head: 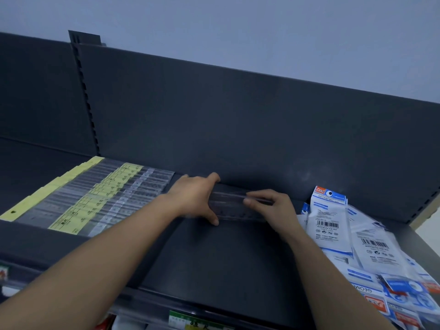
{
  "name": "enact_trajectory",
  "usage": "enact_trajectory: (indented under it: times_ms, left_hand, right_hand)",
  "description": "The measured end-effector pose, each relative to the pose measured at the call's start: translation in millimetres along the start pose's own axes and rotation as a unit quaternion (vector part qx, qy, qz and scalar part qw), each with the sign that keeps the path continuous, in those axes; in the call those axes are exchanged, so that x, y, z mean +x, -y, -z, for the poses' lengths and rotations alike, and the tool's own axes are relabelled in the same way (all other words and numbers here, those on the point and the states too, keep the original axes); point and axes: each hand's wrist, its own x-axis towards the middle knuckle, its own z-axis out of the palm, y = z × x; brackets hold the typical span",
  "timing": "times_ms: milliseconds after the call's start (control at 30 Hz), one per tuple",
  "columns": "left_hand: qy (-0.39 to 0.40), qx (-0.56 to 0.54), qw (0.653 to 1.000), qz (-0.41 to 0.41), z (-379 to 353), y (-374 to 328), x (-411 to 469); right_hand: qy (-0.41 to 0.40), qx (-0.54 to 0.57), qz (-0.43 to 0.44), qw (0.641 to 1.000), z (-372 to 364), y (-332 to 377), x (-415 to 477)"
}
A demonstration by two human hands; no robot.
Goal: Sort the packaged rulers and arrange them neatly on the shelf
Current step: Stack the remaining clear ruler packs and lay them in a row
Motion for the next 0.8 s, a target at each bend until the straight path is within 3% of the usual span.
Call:
enact_trajectory:
  times_ms: [133, 233, 367, 467, 600, 700, 800]
  left_hand:
    - [0.009, -0.049, 0.999, 0.015, 2, 3, -2]
    - [0.013, -0.073, 0.997, 0.023, 1, 5, -4]
    - [0.042, -0.046, 0.998, -0.022, -2, 8, -5]
    - [0.073, -0.065, 0.994, -0.053, -4, 8, -5]
    - [0.095, -0.088, 0.989, -0.066, -2, 6, -4]
    - [0.098, -0.08, 0.99, -0.066, -3, 5, -2]
    - [0.043, -0.047, 0.995, -0.072, -4, 3, -4]
  right_hand:
    - [-0.037, 0.101, -0.057, 0.993, 8, 3, -4]
    - [-0.114, 0.207, -0.103, 0.966, 12, 2, -3]
    - [-0.155, 0.188, -0.101, 0.965, 11, 1, -1]
    - [-0.128, 0.141, -0.087, 0.978, 9, 2, 0]
    - [-0.158, 0.127, -0.043, 0.978, 15, 12, 6]
    - [-0.049, 0.072, -0.055, 0.995, 15, 17, 10]
    - [0.049, 0.058, -0.122, 0.99, 8, 12, 2]
